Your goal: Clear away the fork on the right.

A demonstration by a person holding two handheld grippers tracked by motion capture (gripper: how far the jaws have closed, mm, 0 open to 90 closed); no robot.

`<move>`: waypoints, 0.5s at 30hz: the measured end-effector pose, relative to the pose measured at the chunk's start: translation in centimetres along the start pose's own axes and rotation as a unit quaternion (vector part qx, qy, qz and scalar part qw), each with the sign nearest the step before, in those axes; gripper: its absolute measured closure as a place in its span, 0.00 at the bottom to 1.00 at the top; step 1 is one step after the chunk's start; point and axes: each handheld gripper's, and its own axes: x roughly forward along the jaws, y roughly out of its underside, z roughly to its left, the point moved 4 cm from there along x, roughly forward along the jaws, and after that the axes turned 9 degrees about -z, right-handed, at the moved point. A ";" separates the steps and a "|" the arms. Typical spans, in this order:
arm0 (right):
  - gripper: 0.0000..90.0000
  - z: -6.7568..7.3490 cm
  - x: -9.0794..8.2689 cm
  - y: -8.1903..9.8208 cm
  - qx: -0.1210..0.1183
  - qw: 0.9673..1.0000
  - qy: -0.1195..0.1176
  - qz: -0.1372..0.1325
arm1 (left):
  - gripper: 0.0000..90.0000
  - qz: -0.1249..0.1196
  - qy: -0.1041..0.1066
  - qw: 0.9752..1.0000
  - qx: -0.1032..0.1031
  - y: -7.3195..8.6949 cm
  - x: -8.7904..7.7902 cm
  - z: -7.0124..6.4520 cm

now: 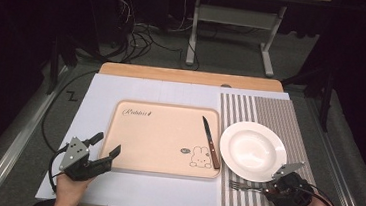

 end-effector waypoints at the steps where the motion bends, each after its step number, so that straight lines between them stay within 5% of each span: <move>1: 0.62 0.0 0.0 0.0 0.000 1.000 -0.002 0.000 | 0.31 0.000 0.000 1.000 -0.001 0.0 0.0 0.0; 15: 0.83 0.7 0.0 -0.3 -0.028 0.999 -0.023 0.008 | 0.31 -0.002 0.003 1.000 0.001 -0.1 0.0 0.0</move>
